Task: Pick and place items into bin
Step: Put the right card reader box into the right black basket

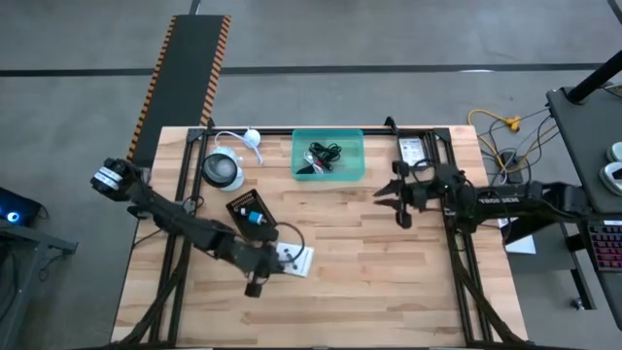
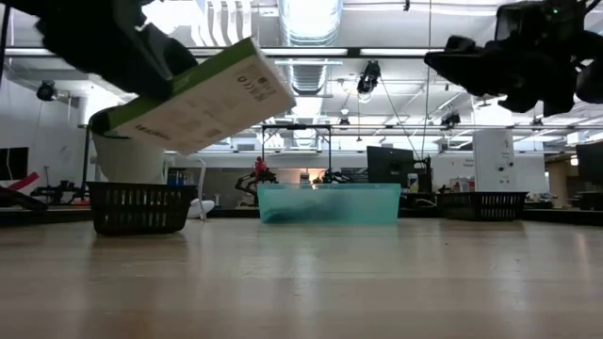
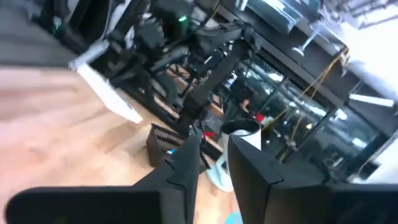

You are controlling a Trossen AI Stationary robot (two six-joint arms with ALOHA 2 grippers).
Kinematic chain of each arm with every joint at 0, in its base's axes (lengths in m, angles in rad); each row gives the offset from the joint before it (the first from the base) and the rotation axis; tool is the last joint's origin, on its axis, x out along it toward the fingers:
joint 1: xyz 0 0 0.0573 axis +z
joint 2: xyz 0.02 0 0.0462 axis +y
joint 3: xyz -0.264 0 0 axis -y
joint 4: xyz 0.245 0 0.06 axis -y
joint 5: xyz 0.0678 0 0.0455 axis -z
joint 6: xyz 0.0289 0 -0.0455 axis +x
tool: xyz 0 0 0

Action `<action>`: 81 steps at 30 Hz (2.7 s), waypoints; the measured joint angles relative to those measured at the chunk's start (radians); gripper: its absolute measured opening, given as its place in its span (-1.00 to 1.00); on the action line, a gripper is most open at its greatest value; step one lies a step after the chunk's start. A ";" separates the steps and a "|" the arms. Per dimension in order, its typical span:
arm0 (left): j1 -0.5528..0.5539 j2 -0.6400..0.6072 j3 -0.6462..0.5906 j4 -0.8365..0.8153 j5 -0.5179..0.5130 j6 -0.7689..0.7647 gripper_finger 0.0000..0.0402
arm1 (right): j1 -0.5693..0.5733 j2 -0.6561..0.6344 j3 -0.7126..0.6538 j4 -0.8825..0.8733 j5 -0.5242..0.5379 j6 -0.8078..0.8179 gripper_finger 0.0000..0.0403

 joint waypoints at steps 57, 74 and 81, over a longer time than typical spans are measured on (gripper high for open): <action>0.248 0.005 0.055 0.229 0.000 0.126 -1.00 | 0.486 0.487 0.734 -0.749 0.544 -0.703 0.08; 0.251 0.005 0.050 0.238 -0.019 0.157 -0.62 | 0.491 0.493 0.734 -0.791 0.692 -0.649 -0.85; 0.250 -0.016 0.050 0.197 -0.013 0.210 -0.09 | 0.488 0.422 0.732 -0.927 0.845 -0.509 -0.85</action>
